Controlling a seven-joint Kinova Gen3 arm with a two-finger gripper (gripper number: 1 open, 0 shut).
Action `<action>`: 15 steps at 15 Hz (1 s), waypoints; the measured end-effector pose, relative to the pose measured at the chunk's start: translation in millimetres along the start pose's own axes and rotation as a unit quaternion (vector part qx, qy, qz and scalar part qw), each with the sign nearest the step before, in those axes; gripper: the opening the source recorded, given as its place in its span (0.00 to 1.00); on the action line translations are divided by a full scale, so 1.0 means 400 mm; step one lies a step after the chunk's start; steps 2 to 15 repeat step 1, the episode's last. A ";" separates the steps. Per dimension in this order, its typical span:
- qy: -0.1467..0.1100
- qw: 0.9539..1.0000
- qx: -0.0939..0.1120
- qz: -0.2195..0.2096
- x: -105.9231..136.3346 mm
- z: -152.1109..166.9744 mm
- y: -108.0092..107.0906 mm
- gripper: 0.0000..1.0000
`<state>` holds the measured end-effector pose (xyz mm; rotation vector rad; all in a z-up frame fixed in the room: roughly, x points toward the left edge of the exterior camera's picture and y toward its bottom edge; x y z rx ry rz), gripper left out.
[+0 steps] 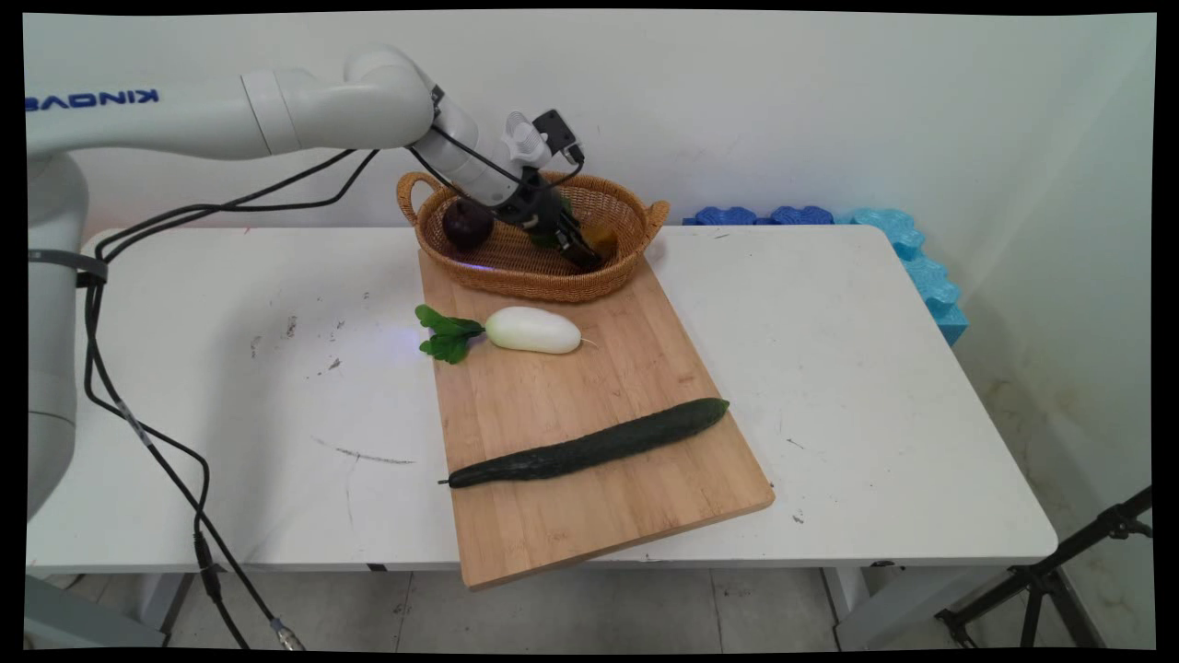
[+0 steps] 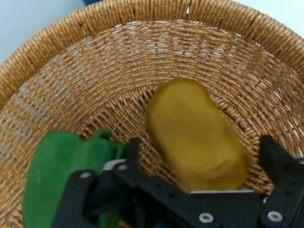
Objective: Place the picked object in the vegetable basket
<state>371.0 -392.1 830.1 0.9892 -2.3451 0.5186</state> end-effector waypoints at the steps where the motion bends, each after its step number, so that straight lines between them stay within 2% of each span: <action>1: 0.001 1.000 -0.002 0.001 0.001 0.002 0.000 1.00; 15: 0.001 1.000 -0.002 0.001 0.001 0.002 0.000 1.00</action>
